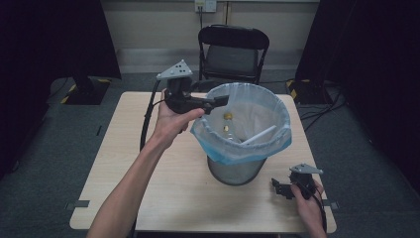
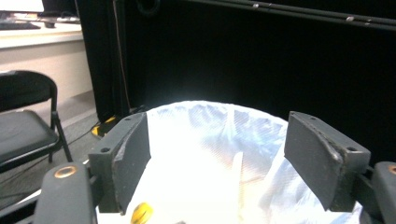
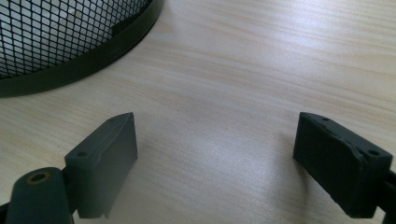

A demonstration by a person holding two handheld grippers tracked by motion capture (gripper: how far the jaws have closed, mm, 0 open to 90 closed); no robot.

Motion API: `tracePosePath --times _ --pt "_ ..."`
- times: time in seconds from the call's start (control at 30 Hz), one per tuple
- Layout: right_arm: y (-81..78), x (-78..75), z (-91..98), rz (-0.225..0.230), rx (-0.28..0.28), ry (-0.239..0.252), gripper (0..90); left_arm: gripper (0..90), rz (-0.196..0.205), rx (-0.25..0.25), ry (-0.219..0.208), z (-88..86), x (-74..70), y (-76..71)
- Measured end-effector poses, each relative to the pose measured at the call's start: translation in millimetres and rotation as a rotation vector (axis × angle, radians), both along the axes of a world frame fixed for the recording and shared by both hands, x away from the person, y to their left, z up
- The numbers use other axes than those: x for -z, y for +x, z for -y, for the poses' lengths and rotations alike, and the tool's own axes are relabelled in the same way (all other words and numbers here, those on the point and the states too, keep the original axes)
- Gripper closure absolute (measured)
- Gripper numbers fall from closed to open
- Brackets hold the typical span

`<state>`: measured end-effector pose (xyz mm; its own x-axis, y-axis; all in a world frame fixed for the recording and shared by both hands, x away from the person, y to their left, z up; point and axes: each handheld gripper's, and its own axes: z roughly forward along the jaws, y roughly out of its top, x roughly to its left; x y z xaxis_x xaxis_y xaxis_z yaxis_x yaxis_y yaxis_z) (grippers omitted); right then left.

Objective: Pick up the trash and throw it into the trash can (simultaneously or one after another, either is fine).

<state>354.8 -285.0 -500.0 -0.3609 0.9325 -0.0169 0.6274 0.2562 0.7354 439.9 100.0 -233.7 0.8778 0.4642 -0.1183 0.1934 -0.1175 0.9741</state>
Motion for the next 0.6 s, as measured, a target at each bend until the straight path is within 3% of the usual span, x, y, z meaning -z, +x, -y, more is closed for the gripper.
tracePosePath --times 0.27,0.4,0.6 --pt "0.0 0.0 0.0 0.0 0.0 0.0 12.6 22.1 0.003 -0.033 -0.007 -10.9 1.1 -1.6" --pt "0.0 0.0 0.0 0.0 0.0 0.0 12.6 16.5 0.01 -0.057 0.012 -16.8 0.8 -2.2" --pt "0.0 -0.1 0.1 -0.001 -0.001 0.001 12.6 15.5 -0.009 -0.108 0.019 -29.4 4.5 0.4"
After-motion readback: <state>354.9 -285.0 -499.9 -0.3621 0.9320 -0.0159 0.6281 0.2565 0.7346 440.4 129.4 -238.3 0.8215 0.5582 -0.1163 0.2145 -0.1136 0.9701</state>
